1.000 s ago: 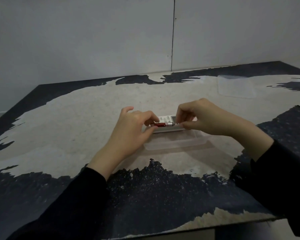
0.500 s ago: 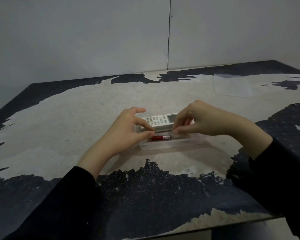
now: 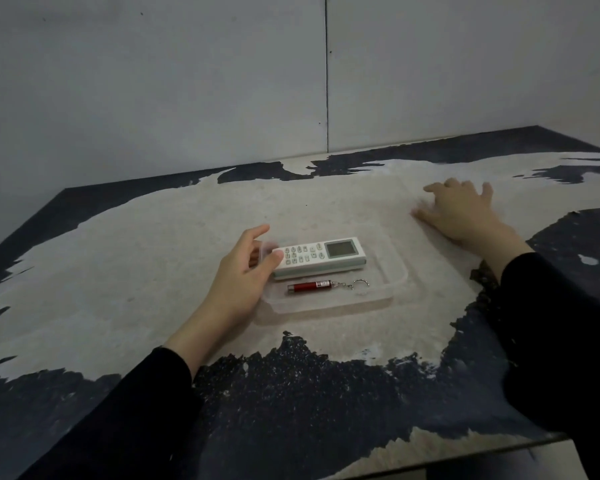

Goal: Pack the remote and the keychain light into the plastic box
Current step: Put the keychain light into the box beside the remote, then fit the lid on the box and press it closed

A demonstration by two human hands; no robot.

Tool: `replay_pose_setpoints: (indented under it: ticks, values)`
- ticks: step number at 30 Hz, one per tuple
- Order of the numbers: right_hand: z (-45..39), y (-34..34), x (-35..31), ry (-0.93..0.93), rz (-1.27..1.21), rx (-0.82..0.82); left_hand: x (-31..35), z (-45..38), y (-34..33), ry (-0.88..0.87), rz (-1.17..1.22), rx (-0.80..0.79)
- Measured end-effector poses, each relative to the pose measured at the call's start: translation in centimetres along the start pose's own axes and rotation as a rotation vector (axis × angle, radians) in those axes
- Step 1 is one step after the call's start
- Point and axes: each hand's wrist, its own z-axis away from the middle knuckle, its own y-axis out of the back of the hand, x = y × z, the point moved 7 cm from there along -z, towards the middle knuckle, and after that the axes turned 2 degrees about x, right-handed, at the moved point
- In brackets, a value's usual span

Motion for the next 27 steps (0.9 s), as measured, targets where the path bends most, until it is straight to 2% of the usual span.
replay_pose_setpoints:
  ticks: [6,10,13,16,18,21,24,27]
  values:
    - [1.0,1.0,-2.7,0.182,0.047,0.104,0.0,-0.2,0.2,-0.015,0.022,0.018]
    - [1.4,3.0,-3.1,0.176,0.035,0.251,-0.2,-0.2,0.3,-0.016,0.015,0.016]
    - [2.9,7.0,-3.3,0.135,-0.178,0.505,-0.2,-0.2,0.2,0.0,0.035,0.006]
    - [4.3,9.8,-4.0,0.171,-0.608,0.632,-0.3,-0.3,0.3,0.007,0.048,0.004]
    - [4.4,9.8,-4.1,0.136,-0.951,0.574,-0.3,-0.3,0.4,0.011,0.046,0.013]
    - [4.1,7.8,-5.1,0.005,-1.28,0.272,-0.4,-0.2,0.6,0.023,0.066,0.038]
    - [4.5,5.1,-7.1,-0.02,-1.268,0.003,-0.3,-0.3,0.8,0.03,0.062,0.06]
    - [4.6,3.5,-8.4,0.026,-1.075,-0.013,-0.2,-0.2,0.7,0.038,0.052,0.045]
